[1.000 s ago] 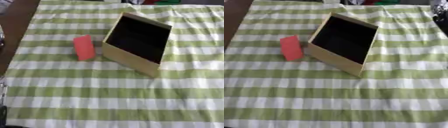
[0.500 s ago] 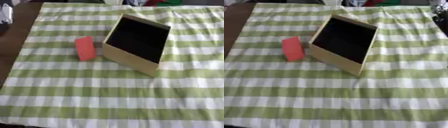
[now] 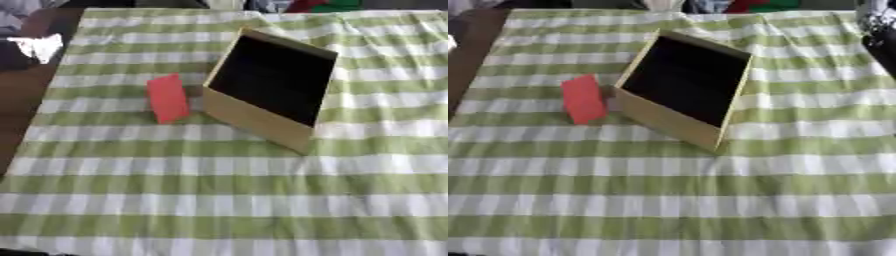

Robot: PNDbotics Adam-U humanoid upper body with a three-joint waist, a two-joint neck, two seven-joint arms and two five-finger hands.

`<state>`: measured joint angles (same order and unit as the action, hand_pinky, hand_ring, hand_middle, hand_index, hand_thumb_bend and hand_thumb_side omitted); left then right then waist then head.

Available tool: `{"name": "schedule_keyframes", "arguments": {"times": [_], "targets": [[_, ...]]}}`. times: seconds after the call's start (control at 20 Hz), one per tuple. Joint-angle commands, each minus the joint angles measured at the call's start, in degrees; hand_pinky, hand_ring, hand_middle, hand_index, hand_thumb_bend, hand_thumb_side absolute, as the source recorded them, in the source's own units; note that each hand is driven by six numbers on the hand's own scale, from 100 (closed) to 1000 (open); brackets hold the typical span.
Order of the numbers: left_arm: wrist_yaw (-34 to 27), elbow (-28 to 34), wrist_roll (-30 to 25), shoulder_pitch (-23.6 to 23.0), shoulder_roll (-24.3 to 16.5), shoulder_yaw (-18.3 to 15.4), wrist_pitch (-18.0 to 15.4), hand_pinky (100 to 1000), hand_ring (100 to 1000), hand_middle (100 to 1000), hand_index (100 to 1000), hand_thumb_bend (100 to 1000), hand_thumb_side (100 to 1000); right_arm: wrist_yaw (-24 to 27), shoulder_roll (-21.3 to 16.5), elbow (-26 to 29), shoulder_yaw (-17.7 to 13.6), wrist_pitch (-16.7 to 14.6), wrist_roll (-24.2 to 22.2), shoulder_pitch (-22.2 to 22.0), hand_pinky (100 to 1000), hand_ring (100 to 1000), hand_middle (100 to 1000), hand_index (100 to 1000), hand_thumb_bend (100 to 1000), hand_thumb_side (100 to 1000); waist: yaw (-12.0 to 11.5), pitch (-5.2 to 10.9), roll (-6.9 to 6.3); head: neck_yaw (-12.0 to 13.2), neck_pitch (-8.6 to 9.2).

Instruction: Pick up objects on the table and place them in the box.

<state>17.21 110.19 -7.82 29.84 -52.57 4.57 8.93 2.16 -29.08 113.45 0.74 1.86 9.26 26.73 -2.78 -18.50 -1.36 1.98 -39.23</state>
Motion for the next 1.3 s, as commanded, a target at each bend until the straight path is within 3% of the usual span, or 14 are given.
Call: {"name": "schedule_keyframes", "arguments": {"times": [0.05, 0.15, 0.2, 0.35, 0.9, 1.3], "targets": [[1.2, -0.6, -4.7, 2.1, -4.8, 2.0, 0.4, 663, 707, 764, 894, 411, 241, 0.2, -1.8, 1.1, -0.1, 0.0, -0.3, 0.8, 900, 753, 715, 879, 100, 491, 0.1, 1.23, -0.18, 0.2, -0.09], [2.2, -1.0, -7.6, 3.5, -5.7, 3.4, 0.9, 662, 713, 766, 895, 428, 277, 0.2, -1.8, 1.1, 0.1, 0.0, -0.5, 0.9, 900, 753, 715, 879, 100, 492, 0.1, 1.21, -0.23, 0.3, -0.08], [2.7, -1.1, -8.9, 4.1, -6.0, 4.0, 1.1, 661, 731, 772, 898, 486, 350, 0.2, -1.8, 1.1, 0.1, 0.1, -0.6, 0.9, 900, 753, 715, 879, 100, 493, 0.1, 1.22, -0.28, 0.4, -0.08], [4.1, -1.9, -12.8, 6.6, -6.3, 6.0, 1.7, 659, 743, 777, 900, 539, 388, 0.3, -1.9, 1.1, 0.3, 0.1, -0.8, 1.0, 900, 753, 715, 879, 100, 495, 0.1, 1.29, -0.43, 0.6, -0.04], [10.5, -6.7, -24.5, 15.3, -2.5, 12.0, 1.2, 685, 797, 813, 914, 653, 580, 0.5, -1.7, 1.1, 0.7, 0.4, -1.2, 0.8, 901, 753, 714, 880, 100, 501, 0.3, 1.57, -0.64, 1.1, -0.06], [13.9, -11.5, -30.9, 20.5, 0.0, 15.4, -1.3, 709, 844, 854, 929, 702, 573, 0.6, -1.7, 1.1, 0.8, 0.5, -1.4, 0.6, 901, 752, 714, 881, 100, 512, 0.4, 1.47, -0.91, 0.4, 0.09]]}}
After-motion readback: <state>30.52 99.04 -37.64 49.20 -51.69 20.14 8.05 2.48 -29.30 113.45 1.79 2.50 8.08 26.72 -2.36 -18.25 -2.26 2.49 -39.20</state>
